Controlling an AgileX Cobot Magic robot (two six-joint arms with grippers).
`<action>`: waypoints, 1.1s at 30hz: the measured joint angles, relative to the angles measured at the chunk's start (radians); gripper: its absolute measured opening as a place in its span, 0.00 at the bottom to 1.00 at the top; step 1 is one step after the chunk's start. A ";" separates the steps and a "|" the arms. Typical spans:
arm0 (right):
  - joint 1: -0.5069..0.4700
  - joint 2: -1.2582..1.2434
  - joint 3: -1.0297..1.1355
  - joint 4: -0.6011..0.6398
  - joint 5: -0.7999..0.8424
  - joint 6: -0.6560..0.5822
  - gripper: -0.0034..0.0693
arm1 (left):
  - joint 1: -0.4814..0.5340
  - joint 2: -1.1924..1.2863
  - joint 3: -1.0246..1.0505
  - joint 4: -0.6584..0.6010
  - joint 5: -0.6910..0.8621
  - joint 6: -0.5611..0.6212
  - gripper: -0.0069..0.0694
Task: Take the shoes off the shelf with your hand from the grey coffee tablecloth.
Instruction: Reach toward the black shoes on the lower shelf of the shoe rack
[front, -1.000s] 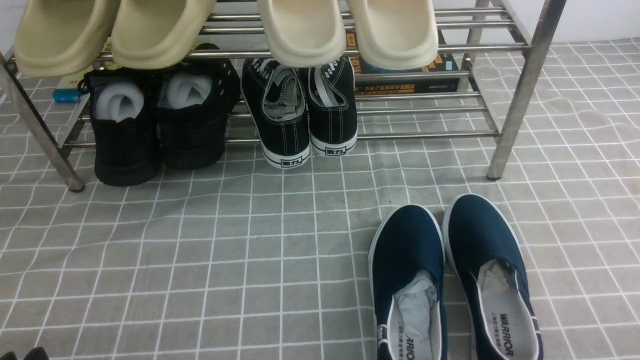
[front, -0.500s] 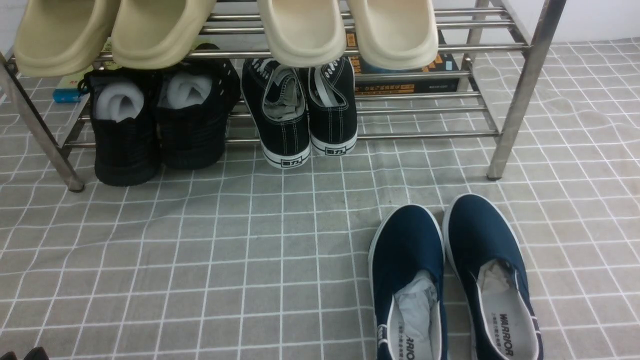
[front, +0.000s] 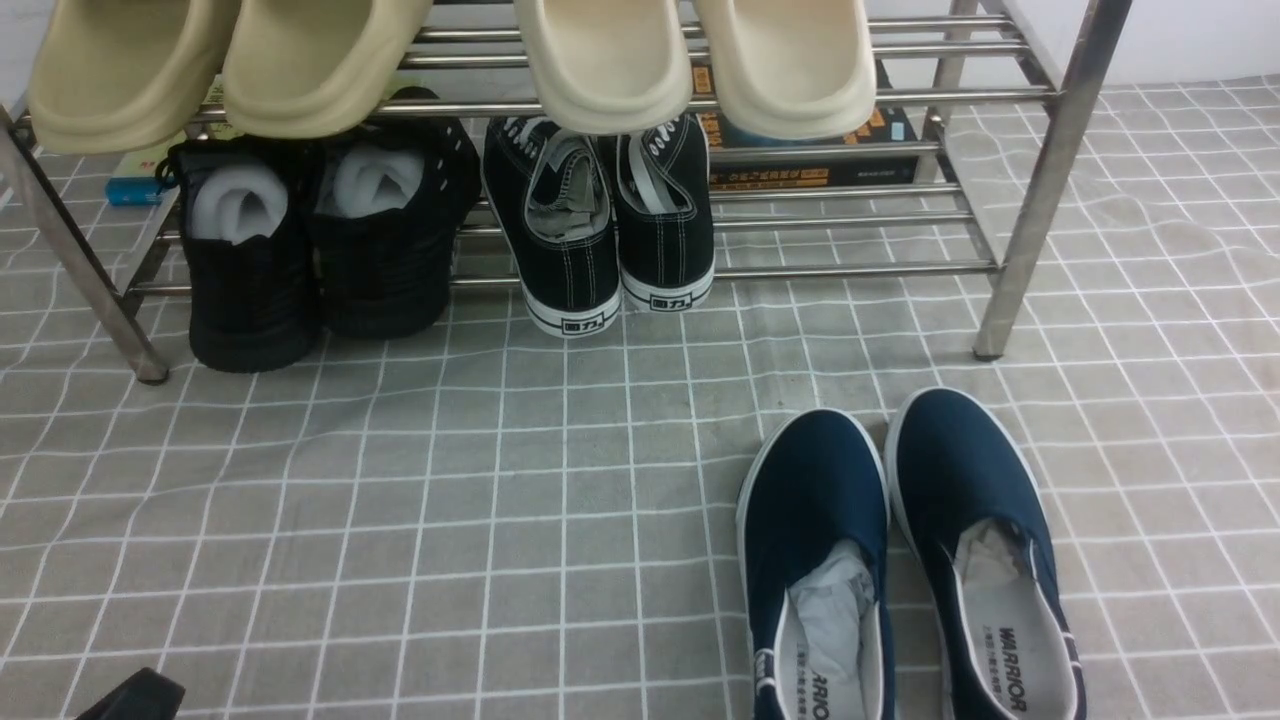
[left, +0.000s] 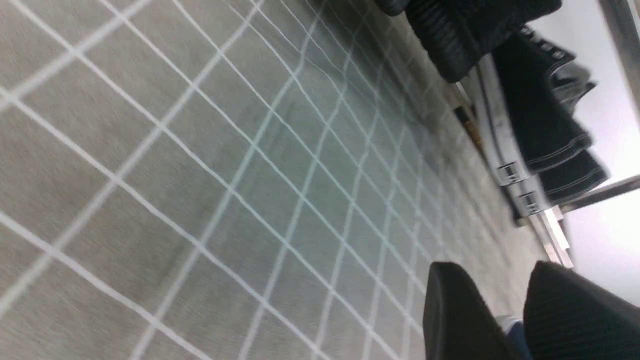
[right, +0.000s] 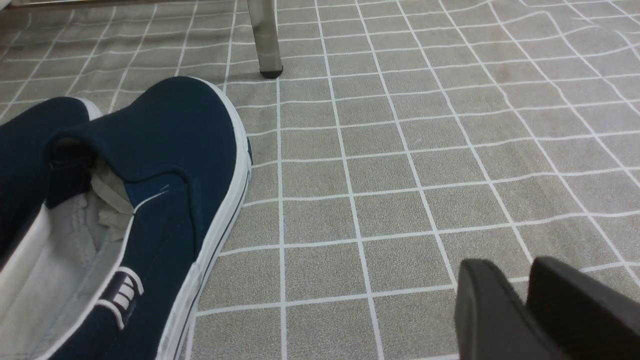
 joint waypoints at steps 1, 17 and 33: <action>0.000 0.000 0.000 0.000 0.000 0.000 0.25 | 0.000 0.000 0.000 -0.007 -0.002 -0.004 0.41; 0.000 0.000 0.000 0.000 0.000 0.000 0.28 | 0.000 0.044 -0.151 -0.027 -0.147 0.089 0.15; 0.000 0.000 0.000 0.000 0.000 0.000 0.31 | 0.000 0.809 -0.684 0.146 0.348 0.334 0.17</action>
